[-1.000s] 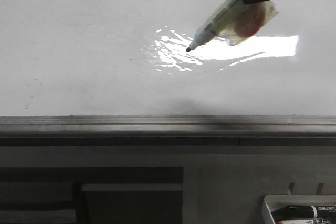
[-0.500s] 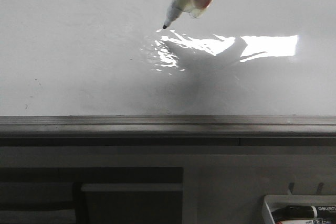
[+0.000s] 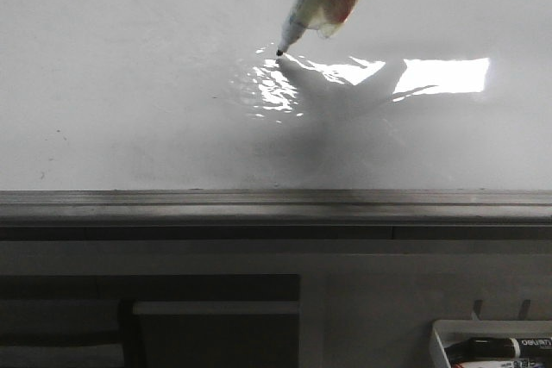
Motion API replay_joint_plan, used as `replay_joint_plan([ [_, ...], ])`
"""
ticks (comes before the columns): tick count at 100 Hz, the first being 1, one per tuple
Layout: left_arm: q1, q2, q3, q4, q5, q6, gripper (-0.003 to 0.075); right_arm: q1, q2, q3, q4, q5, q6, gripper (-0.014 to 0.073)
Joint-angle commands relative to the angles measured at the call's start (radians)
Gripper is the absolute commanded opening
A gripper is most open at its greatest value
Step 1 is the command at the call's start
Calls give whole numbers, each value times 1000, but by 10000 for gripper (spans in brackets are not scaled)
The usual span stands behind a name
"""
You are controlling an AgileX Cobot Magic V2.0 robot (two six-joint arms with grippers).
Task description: Write number 5 on whiteboard
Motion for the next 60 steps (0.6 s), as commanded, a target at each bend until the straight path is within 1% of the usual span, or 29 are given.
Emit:
replay_joint_plan([
  [1, 2, 10, -28, -17, -77, -10, -20, -18, 0, -39, -20, -54, -1, -41],
  [33, 2, 10, -28, -19, -77, -10, -20, -22, 15, -39, -20, -32, 5, -41],
  [47, 2, 10, -28, -19, -77, -10, -20, -22, 15, -28, -20, 12, 57, -41],
  [60, 2, 10, -28, -19, -77, -10, -20, -8, 15, -5, 4, 18, 61, -41],
])
